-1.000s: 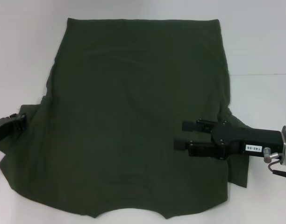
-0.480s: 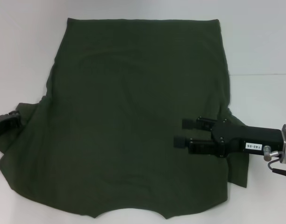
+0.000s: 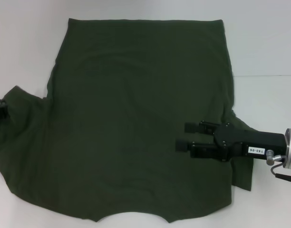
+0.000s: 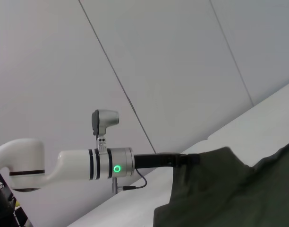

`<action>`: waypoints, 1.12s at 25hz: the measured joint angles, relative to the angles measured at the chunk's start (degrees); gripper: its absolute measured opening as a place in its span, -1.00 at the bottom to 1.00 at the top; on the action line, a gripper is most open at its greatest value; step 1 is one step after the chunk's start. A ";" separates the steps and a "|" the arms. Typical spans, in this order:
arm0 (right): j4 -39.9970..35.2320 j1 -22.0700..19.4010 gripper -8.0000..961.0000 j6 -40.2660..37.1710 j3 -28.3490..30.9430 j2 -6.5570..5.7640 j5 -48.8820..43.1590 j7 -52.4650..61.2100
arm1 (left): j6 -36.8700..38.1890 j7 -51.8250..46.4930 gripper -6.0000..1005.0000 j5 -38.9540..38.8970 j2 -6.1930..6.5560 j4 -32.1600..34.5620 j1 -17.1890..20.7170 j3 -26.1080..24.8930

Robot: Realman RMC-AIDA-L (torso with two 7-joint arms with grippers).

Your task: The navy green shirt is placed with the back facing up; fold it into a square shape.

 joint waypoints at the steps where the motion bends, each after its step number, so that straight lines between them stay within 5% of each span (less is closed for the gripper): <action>1: 0.14 0.05 0.85 0.00 -0.02 0.00 0.00 0.00 | -0.09 0.12 -0.97 0.00 0.05 0.12 -0.10 0.03; 19: 0.37 0.23 0.85 -0.28 -0.35 0.09 -0.02 -0.03 | -1.05 2.33 -0.97 -0.32 0.25 0.57 -1.90 0.16; 28: 0.37 0.00 0.85 -0.20 -0.20 0.09 -0.02 -0.18 | 12.16 -1.81 -0.97 -0.43 -2.56 7.67 1.23 0.77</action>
